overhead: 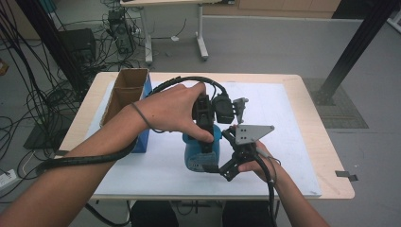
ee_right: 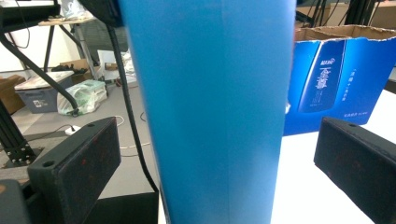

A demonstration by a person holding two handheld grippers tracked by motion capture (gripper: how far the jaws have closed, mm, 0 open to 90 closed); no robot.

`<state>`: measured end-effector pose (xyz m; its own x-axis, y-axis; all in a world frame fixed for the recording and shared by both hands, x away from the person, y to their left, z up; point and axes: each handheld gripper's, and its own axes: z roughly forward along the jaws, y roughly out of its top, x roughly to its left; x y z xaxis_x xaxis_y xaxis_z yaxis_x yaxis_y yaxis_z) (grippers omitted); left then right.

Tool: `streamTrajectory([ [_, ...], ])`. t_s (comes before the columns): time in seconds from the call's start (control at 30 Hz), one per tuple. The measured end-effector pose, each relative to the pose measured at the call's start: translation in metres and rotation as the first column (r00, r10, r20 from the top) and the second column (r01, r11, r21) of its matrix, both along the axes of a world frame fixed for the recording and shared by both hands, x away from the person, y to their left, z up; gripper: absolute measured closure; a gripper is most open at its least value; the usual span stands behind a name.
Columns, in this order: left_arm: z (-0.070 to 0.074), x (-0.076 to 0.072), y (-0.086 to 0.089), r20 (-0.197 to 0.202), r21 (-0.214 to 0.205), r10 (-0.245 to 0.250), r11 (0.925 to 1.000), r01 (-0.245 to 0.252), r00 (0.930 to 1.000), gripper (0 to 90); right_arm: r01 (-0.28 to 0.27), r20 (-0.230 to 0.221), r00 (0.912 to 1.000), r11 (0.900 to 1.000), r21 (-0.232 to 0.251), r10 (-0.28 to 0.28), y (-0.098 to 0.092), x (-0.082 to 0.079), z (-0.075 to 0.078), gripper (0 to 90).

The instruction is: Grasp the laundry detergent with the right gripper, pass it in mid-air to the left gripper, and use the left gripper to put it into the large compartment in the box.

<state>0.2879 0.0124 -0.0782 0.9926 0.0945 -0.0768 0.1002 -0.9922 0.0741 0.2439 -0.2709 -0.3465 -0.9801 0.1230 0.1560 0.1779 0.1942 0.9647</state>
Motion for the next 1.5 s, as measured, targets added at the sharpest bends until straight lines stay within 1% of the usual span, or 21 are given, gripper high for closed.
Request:
streamTrajectory([
  [0.27,0.000,0.002,0.000,-0.003,0.001,0.000,1.0000,0.000,1.0000,37.7,-0.001,0.005,1.0000,0.9999,-0.012,0.001,-0.001,0.001,0.002,0.8],
  [0.3,0.000,0.002,0.001,-0.008,-0.004,0.009,0.9999,-0.009,0.9999,37.7,-0.002,0.004,1.0000,0.9999,-0.013,0.002,-0.001,0.001,0.002,0.8],
  [0.5,0.002,0.004,0.005,-0.007,-0.006,0.023,0.9997,-0.023,0.9997,37.7,0.003,0.003,1.0000,0.9994,-0.034,-0.003,-0.002,0.000,0.003,1.0],
  [0.57,0.002,0.005,0.008,-0.007,-0.012,0.030,0.9995,-0.030,0.9995,37.7,0.000,0.001,1.0000,0.9993,-0.037,0.000,-0.003,0.000,0.003,1.0],
  [0.7,0.002,0.005,0.010,-0.006,-0.009,0.037,0.9993,-0.037,0.9993,37.7,0.010,0.004,0.9999,0.9985,-0.054,-0.010,-0.004,-0.001,0.004,1.1],
  [0.87,0.004,0.007,0.016,-0.006,-0.017,0.052,0.9985,-0.052,0.9986,37.7,0.018,-0.002,0.9998,0.9981,-0.059,-0.018,-0.007,-0.002,0.003,1.2],
  [1.0,0.007,0.008,0.019,-0.004,-0.016,0.066,0.9977,-0.066,0.9978,37.7,0.022,-0.004,0.9997,0.9977,-0.064,-0.022,-0.009,-0.002,0.003,1.3],
  [1.1,0.009,0.012,0.022,-0.012,-0.019,0.078,0.9967,-0.079,0.9969,37.7,0.025,-0.008,0.9996,0.9976,-0.065,-0.026,-0.011,-0.003,0.002,1.4],
  [1.17,0.011,0.013,0.023,-0.006,-0.016,0.085,0.9963,-0.085,0.9964,37.7,0.027,-0.006,0.9996,0.9972,-0.070,-0.028,-0.011,-0.003,0.002,1.5],
  [1.27,0.015,0.014,0.026,0.003,-0.018,0.090,0.9958,-0.090,0.9959,37.8,0.029,-0.008,0.9995,0.9966,-0.076,-0.030,-0.012,-0.004,0.001,1.5],
  [1.5,0.027,0.018,0.034,0.000,-0.025,0.113,0.9932,-0.113,0.9936,37.7,0.040,-0.011,0.9991,0.9955,-0.086,-0.041,-0.013,-0.004,-0.003,1.6],
])
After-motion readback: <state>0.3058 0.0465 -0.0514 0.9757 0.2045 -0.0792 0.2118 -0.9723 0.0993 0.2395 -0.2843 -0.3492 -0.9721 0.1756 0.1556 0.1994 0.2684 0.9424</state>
